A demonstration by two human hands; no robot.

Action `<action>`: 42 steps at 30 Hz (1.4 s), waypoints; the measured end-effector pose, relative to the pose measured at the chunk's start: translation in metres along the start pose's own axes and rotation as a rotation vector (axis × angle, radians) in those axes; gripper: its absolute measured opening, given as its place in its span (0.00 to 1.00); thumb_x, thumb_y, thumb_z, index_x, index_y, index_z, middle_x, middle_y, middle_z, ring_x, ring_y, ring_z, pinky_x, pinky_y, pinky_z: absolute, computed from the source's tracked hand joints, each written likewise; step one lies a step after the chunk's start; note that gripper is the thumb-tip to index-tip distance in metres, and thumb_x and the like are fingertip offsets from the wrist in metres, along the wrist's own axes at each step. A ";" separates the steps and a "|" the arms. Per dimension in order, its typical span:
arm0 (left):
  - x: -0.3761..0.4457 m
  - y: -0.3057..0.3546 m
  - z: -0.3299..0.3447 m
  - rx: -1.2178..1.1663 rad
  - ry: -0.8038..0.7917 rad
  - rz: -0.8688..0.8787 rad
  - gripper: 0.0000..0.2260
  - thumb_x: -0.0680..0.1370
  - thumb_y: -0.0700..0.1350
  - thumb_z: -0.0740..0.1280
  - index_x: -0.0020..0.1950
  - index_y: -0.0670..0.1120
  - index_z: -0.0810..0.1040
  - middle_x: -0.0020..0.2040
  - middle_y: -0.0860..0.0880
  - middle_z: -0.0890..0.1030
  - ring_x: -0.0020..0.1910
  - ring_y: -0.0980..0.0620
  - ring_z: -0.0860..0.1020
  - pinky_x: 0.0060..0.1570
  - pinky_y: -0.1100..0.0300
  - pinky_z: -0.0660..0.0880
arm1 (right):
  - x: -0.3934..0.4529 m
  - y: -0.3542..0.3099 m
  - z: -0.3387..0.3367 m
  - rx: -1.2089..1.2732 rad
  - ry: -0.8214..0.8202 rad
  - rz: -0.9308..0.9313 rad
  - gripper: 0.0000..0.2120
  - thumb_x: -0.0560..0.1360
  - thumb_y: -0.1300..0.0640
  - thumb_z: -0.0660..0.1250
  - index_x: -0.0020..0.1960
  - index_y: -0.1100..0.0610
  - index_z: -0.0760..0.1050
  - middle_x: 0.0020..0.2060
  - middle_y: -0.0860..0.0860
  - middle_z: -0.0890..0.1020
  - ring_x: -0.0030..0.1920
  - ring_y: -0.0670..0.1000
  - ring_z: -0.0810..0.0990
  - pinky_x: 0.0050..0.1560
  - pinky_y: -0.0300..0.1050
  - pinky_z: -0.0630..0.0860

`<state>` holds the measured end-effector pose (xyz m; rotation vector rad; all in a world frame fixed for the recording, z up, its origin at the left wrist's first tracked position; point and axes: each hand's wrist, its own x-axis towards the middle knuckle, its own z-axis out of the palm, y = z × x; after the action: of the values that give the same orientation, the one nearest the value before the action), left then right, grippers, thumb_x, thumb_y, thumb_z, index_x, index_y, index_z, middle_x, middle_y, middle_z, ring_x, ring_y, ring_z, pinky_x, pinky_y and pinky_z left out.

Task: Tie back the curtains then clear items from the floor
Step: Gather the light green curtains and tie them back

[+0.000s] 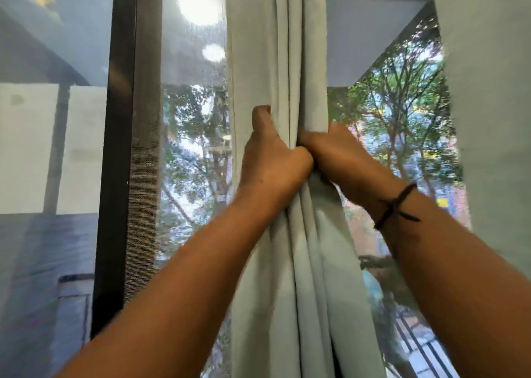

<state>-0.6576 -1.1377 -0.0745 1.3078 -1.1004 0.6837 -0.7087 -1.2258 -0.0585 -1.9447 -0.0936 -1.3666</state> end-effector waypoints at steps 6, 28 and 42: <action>-0.058 -0.033 0.015 -0.402 0.007 -0.050 0.22 0.70 0.29 0.62 0.58 0.49 0.63 0.47 0.56 0.76 0.42 0.64 0.78 0.46 0.68 0.76 | -0.055 0.033 0.022 0.331 -0.115 0.076 0.14 0.75 0.68 0.58 0.44 0.55 0.79 0.35 0.46 0.85 0.38 0.43 0.83 0.38 0.33 0.78; -0.235 -0.059 -0.003 -0.274 -0.220 -0.485 0.34 0.70 0.51 0.68 0.74 0.47 0.61 0.65 0.51 0.74 0.66 0.53 0.73 0.59 0.67 0.72 | -0.246 0.084 0.042 0.252 -0.462 0.277 0.61 0.52 0.18 0.59 0.77 0.44 0.44 0.76 0.43 0.55 0.74 0.39 0.57 0.73 0.45 0.60; -0.249 -0.004 -0.045 -0.320 0.169 -0.802 0.16 0.67 0.39 0.75 0.54 0.40 0.80 0.41 0.46 0.86 0.38 0.49 0.84 0.41 0.56 0.81 | -0.318 0.071 -0.008 -0.090 -0.295 -0.231 0.16 0.71 0.44 0.66 0.57 0.48 0.79 0.61 0.40 0.77 0.66 0.41 0.70 0.67 0.38 0.66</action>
<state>-0.7362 -1.0505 -0.2982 1.2454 -0.4462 0.0114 -0.8191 -1.1737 -0.3606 -2.2570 -0.4160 -1.2333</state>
